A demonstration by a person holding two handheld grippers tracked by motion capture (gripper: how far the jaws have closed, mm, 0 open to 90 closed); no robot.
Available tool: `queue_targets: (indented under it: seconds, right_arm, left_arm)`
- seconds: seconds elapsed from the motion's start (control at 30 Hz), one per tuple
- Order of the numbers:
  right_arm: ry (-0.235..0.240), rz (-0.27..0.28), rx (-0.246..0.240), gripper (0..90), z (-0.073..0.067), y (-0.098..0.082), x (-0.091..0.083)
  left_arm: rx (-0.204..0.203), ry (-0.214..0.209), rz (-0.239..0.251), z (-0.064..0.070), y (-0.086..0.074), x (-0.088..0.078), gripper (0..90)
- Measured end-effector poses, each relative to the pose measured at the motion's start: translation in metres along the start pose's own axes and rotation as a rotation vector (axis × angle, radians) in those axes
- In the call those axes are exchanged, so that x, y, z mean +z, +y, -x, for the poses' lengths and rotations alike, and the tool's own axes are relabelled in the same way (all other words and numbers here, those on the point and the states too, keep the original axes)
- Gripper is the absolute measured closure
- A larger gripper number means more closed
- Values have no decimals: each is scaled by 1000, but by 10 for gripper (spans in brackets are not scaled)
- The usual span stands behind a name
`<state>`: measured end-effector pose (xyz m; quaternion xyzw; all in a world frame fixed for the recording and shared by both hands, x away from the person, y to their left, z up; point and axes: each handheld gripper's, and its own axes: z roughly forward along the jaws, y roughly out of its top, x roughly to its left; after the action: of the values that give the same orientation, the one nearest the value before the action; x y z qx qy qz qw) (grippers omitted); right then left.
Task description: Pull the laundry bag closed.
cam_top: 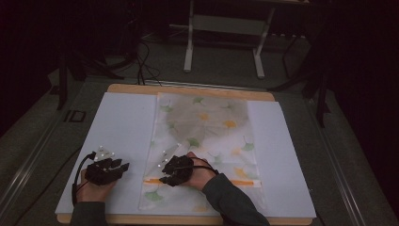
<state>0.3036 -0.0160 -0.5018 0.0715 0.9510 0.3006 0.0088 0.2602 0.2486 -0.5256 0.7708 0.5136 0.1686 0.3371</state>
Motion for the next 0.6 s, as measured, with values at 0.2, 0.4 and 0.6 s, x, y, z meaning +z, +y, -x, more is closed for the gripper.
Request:
queue_targets:
  seconds: [0.2,0.4,0.6]
  right_arm:
    - [12,-3,-7,660,-2,2,4]
    - [22,-9,-12,671,-2,6,9]
    - [32,-14,-20,680,-3,10,14]
  left_arm:
    - [-1,-1,1,0,0,0,608]
    - [-1,-1,0,0,0,0,605]
    - [-4,-1,0,0,0,0,603]
